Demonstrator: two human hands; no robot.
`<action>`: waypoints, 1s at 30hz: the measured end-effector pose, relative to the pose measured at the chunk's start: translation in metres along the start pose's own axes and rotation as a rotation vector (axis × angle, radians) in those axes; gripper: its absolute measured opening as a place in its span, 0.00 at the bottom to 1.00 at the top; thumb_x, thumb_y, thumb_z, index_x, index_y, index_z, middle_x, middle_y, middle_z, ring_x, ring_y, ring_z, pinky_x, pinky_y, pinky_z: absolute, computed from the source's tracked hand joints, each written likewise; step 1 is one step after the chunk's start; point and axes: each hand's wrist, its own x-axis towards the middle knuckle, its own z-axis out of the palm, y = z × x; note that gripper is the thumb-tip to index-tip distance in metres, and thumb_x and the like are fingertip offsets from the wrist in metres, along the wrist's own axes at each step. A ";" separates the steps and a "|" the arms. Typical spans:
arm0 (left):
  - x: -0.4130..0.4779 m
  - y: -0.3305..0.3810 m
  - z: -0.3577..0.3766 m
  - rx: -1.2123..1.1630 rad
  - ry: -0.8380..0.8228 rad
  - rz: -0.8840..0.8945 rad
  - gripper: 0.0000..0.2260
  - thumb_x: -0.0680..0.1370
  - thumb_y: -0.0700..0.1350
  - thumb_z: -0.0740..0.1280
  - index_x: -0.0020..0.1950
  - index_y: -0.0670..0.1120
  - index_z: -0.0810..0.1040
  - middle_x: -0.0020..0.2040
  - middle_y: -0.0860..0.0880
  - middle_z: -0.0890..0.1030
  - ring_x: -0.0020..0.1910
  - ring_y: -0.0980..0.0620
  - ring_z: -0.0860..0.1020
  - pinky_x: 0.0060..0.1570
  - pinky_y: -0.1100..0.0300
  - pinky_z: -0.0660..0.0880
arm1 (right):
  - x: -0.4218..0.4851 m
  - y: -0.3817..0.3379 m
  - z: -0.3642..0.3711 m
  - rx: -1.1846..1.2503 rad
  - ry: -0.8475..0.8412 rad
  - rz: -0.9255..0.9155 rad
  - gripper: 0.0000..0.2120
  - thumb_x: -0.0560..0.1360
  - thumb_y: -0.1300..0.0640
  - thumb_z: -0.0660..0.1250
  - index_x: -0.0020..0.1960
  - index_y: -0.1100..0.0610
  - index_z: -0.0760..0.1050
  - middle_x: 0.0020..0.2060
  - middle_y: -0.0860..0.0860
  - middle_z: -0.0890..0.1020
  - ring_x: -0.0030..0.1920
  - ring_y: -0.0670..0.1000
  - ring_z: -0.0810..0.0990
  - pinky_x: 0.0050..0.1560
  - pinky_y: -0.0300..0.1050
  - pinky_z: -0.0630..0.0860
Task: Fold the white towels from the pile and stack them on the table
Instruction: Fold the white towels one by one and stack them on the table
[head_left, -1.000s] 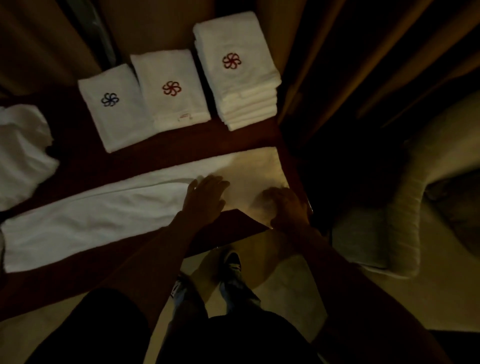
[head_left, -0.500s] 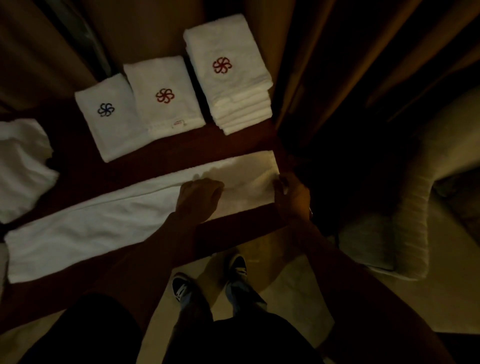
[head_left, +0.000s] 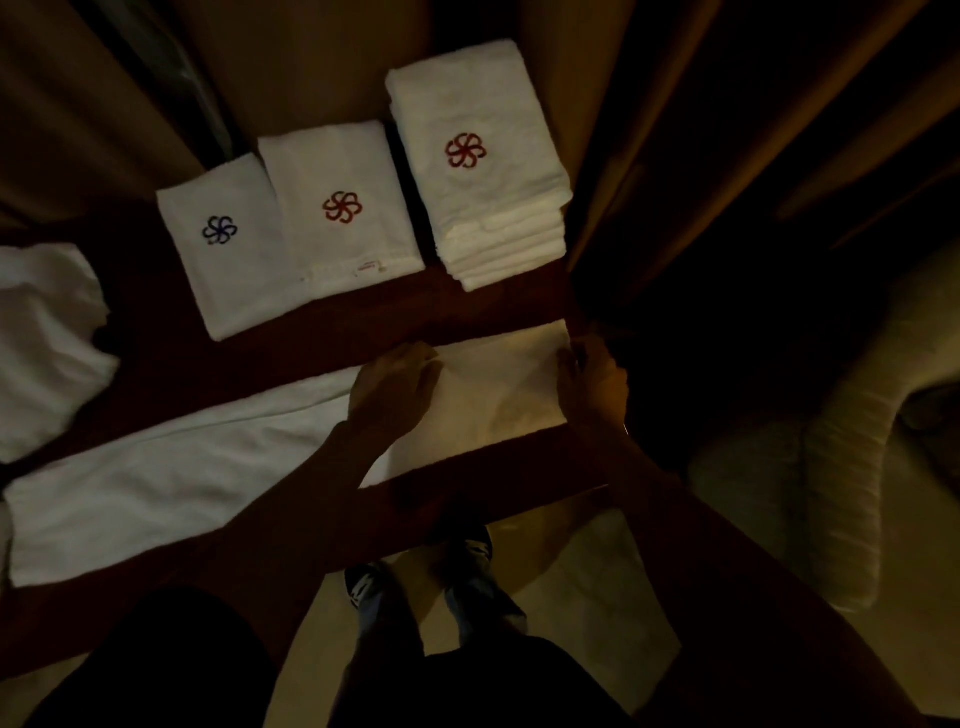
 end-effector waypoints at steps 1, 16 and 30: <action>0.004 -0.002 0.002 0.009 -0.015 -0.010 0.18 0.81 0.54 0.57 0.56 0.44 0.80 0.49 0.45 0.83 0.46 0.44 0.82 0.45 0.48 0.80 | 0.004 0.000 0.002 -0.013 -0.018 0.012 0.16 0.83 0.50 0.60 0.67 0.56 0.72 0.61 0.55 0.80 0.61 0.58 0.79 0.51 0.43 0.67; 0.023 -0.001 0.014 0.164 -0.018 -0.094 0.11 0.75 0.50 0.71 0.54 0.46 0.80 0.55 0.45 0.78 0.56 0.42 0.75 0.51 0.46 0.72 | 0.023 0.007 0.022 -0.257 -0.011 0.037 0.25 0.78 0.43 0.66 0.69 0.55 0.69 0.67 0.56 0.72 0.68 0.60 0.68 0.61 0.62 0.71; 0.054 0.058 0.042 -0.064 -0.113 0.214 0.22 0.76 0.55 0.67 0.63 0.42 0.78 0.59 0.44 0.80 0.59 0.44 0.78 0.56 0.48 0.77 | -0.013 0.031 -0.007 -0.211 0.041 0.124 0.35 0.74 0.32 0.63 0.71 0.55 0.67 0.66 0.55 0.70 0.65 0.59 0.69 0.59 0.60 0.74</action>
